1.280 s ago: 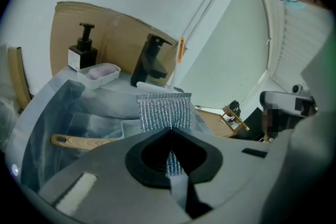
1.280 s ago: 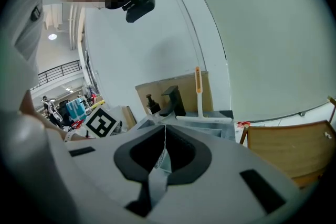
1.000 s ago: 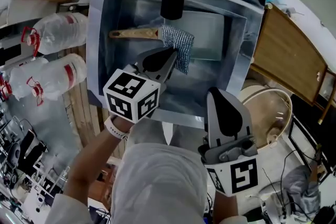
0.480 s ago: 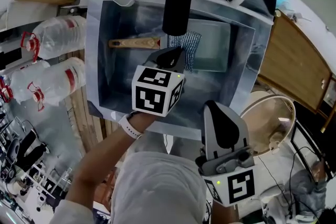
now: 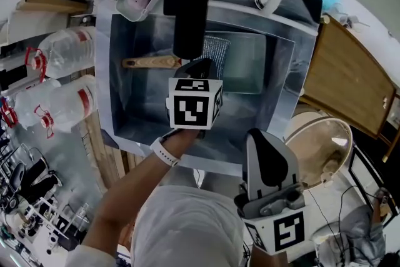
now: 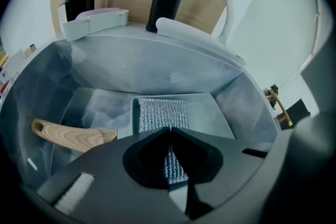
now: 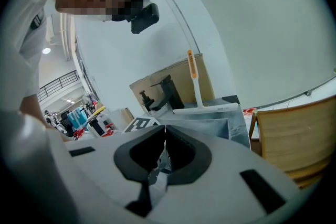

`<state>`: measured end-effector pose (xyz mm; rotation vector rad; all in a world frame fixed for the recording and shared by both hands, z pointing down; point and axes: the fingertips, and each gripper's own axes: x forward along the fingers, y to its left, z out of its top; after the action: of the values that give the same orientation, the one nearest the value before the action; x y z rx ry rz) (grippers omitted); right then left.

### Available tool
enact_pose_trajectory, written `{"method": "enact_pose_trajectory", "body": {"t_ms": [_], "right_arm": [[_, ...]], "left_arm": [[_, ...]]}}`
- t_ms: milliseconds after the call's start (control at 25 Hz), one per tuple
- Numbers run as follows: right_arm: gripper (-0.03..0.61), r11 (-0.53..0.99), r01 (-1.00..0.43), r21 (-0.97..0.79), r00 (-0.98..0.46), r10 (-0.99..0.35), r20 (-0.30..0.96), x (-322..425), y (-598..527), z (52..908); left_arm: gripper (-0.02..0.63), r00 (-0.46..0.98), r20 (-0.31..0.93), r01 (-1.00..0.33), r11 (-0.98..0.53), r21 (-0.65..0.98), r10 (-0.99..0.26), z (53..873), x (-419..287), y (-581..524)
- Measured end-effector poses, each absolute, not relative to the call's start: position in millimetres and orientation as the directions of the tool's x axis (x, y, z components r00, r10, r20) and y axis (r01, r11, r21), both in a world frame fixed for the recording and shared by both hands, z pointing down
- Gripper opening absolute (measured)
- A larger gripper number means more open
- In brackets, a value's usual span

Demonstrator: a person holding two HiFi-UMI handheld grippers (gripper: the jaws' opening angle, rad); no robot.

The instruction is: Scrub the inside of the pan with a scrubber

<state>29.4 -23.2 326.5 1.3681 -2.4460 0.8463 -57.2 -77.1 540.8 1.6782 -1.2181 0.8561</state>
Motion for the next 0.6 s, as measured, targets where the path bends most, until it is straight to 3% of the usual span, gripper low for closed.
{"method": "enact_pose_trajectory", "body": {"t_ms": [600], "right_arm": [[0.007, 0.367, -0.830, -0.421, -0.540, -0.719, 0.438, 53.9, -31.8, 329.7]], "left_arm": [[0.009, 0.243, 0.940, -0.970, -0.030, 0.243, -0.241, 568.7, -58.7, -78.7]]}}
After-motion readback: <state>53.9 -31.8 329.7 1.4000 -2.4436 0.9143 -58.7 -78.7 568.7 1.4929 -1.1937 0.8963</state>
